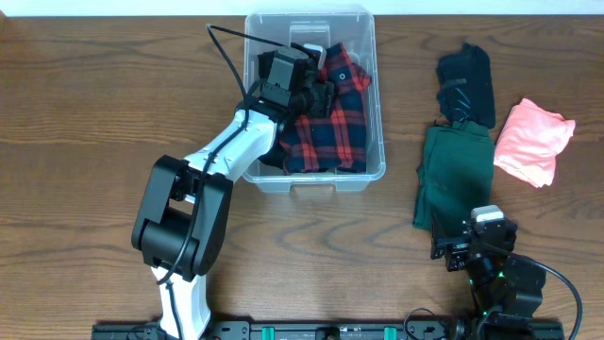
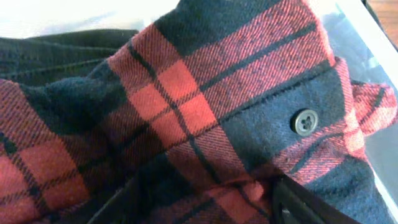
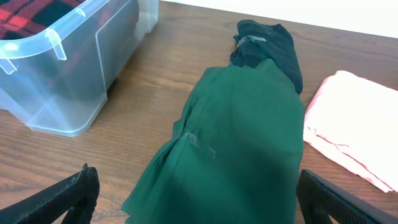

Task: Pack container
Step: 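Push and smooth the plaid shirt down inside the container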

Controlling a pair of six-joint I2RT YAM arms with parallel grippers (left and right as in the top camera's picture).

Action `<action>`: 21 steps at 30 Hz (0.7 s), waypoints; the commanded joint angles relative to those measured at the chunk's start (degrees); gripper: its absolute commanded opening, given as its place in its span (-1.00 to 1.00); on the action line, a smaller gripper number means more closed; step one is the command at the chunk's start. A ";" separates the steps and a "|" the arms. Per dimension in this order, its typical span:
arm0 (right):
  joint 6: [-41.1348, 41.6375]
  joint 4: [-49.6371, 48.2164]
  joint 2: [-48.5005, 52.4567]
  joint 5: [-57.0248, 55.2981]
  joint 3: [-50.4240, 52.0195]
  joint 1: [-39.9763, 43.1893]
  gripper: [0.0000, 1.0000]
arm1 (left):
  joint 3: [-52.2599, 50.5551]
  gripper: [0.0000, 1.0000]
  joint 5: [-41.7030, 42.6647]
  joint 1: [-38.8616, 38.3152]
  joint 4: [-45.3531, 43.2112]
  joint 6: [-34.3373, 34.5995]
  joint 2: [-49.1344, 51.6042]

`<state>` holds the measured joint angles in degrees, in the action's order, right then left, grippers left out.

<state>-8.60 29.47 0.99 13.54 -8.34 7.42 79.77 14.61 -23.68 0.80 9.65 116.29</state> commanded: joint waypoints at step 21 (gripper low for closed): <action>-0.04 0.04 -0.20 0.39 0.20 -0.35 0.98 | -2.62 0.34 -3.48 -0.24 27.41 4.26 -14.45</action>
<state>-8.60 29.47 0.99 13.54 -8.34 7.42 78.37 14.31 -23.86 26.61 13.56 99.88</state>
